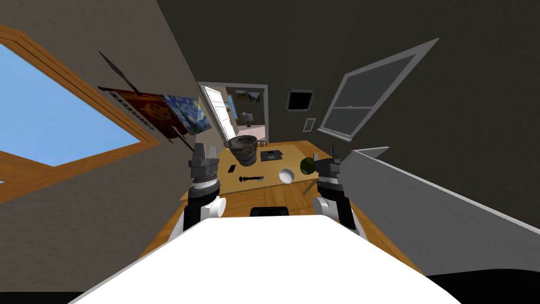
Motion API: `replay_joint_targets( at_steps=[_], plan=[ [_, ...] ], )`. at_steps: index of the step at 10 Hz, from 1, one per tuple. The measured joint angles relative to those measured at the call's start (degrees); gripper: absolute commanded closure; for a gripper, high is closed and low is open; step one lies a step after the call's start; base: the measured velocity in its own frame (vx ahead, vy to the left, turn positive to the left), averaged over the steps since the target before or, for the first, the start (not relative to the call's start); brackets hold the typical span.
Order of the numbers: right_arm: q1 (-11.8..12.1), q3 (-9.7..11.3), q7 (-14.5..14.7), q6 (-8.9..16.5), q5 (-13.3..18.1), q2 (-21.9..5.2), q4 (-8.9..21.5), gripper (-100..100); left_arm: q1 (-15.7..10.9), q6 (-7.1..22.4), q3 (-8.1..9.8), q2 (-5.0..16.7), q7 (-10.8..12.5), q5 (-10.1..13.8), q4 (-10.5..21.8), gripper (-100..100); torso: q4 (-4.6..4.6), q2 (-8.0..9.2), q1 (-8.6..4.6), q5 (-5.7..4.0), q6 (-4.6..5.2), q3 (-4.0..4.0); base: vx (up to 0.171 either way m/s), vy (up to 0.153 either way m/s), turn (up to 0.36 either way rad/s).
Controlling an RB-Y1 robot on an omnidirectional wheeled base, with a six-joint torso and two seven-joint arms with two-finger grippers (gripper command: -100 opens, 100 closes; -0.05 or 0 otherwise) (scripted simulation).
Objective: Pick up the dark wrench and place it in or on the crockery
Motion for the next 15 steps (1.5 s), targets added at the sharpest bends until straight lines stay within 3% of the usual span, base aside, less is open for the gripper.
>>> replay_joint_targets(
  at_steps=[2, 5, 9, 15],
  plan=[
    [0.0, 0.0, 0.0, 0.0, 0.0, 0.0, 0.0, 0, -0.2, 1.7, 0.72, 2.6, 0.6, 0.3, 1.4, -100, 0.01, 0.07, 0.17, 0.04, 0.01, 0.04, -0.031, 0.047, -0.016],
    [0.0, 0.0, 0.0, 0.0, 0.0, 0.0, 0.0, 0, 0.2, 6.9, 2.15, 6.1, 2.2, 1.1, 2.8, -100, 0.02, 0.10, 0.26, 0.06, -0.01, 0.06, -0.025, 0.058, -0.032],
    [0.0, 0.0, 0.0, 0.0, 0.0, 0.0, 0.0, 0, -0.6, 11.9, 3.98, 9.3, 4.3, 2.4, 7.9, -100, 0.02, 0.08, 0.22, 0.05, 0.00, 0.05, -0.022, 0.043, -0.033],
    [0.0, 0.0, 0.0, 0.0, 0.0, 0.0, 0.0, 0, -2.5, 20.1, 5.11, 11.2, 5.9, 3.3, 11.6, -100, 0.02, 0.06, 0.11, 0.03, 0.00, 0.04, -0.017, 0.024, -0.037]
  ],
)
